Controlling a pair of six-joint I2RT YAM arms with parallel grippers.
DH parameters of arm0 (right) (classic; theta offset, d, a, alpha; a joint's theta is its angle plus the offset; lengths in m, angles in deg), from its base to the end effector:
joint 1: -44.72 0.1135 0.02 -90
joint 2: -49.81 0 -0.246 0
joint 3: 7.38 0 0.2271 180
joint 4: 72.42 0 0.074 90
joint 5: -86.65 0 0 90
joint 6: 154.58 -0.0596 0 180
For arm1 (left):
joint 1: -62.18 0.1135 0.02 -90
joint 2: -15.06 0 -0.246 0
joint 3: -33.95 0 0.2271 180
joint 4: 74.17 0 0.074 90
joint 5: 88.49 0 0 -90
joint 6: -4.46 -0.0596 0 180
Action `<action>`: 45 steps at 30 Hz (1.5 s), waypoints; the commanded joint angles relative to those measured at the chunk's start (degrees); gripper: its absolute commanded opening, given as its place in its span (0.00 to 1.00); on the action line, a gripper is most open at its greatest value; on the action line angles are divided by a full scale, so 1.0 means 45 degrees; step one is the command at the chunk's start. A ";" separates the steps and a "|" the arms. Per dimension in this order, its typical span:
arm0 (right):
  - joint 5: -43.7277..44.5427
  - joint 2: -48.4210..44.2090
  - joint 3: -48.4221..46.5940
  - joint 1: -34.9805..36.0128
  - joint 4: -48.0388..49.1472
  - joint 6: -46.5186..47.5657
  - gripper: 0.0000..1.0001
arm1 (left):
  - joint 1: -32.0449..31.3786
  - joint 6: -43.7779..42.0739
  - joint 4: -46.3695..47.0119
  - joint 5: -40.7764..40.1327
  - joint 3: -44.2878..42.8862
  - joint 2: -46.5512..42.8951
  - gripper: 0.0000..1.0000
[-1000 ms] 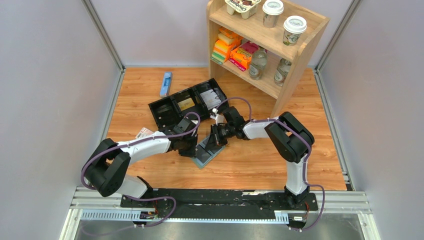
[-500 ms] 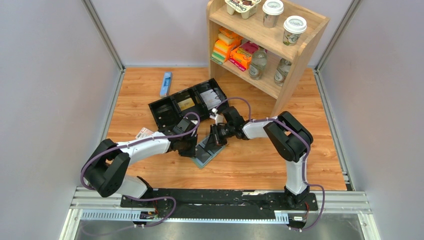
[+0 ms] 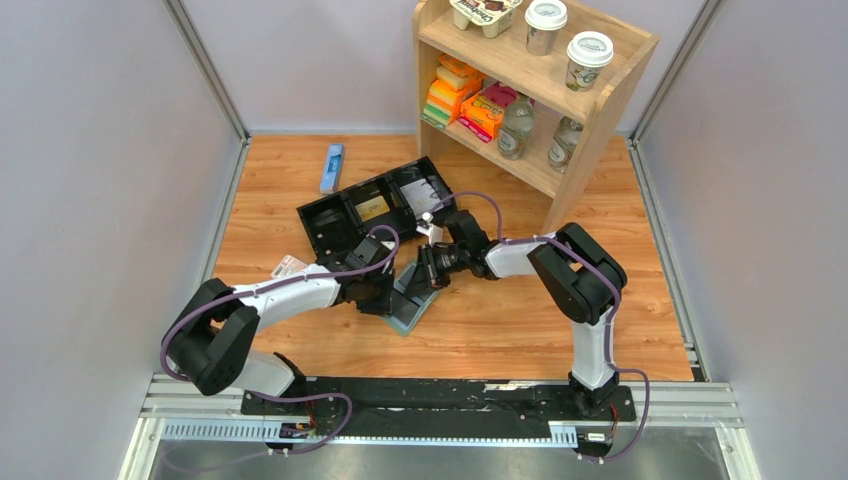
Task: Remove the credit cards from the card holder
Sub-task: Remove the credit card from the card holder.
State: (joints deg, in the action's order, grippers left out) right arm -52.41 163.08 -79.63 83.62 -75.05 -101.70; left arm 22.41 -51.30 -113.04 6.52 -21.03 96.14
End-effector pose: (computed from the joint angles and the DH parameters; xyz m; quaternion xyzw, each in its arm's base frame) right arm 0.2599 0.2676 0.1124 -0.1764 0.8337 0.5212 0.0471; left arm 0.1829 -0.1590 0.1358 0.0565 0.9737 -0.1644 0.1472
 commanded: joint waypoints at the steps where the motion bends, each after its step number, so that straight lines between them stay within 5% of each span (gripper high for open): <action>1: -0.1052 -0.0173 -0.0357 0.0732 0.0561 -0.0130 0.09 | -0.0127 0.0087 0.0390 -0.0275 0.0571 0.0323 0.00; 10: -0.0993 0.0609 -0.1119 0.1103 -0.0455 0.0417 0.17 | -0.0166 0.0009 0.0390 -0.0373 0.0571 0.0245 0.00; 16: -0.0447 0.0375 -0.1139 0.1064 -0.1002 0.0730 0.00 | -0.0186 -0.0011 0.0292 -0.0489 0.0571 0.0108 0.00; 19: -0.0115 0.0297 -0.0906 0.0753 -0.1062 0.0614 0.00 | -0.0186 -0.0011 0.0156 -0.0645 0.0610 -0.0028 0.00; 34: 0.1135 -0.0972 0.0796 -0.0225 -0.1041 0.0221 0.00 | -0.0186 -0.0031 -0.0314 -0.1056 0.0591 -0.0731 0.22; 45: 0.2170 -0.1559 -0.0240 -0.0225 -0.2467 0.1335 0.26 | -0.0186 -0.0069 -0.0333 -0.1076 -0.0015 -0.0889 0.29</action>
State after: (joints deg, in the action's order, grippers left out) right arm -44.76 158.54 -77.66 82.46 -84.34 -98.36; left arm 21.65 -51.13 -113.74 2.92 -19.07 92.97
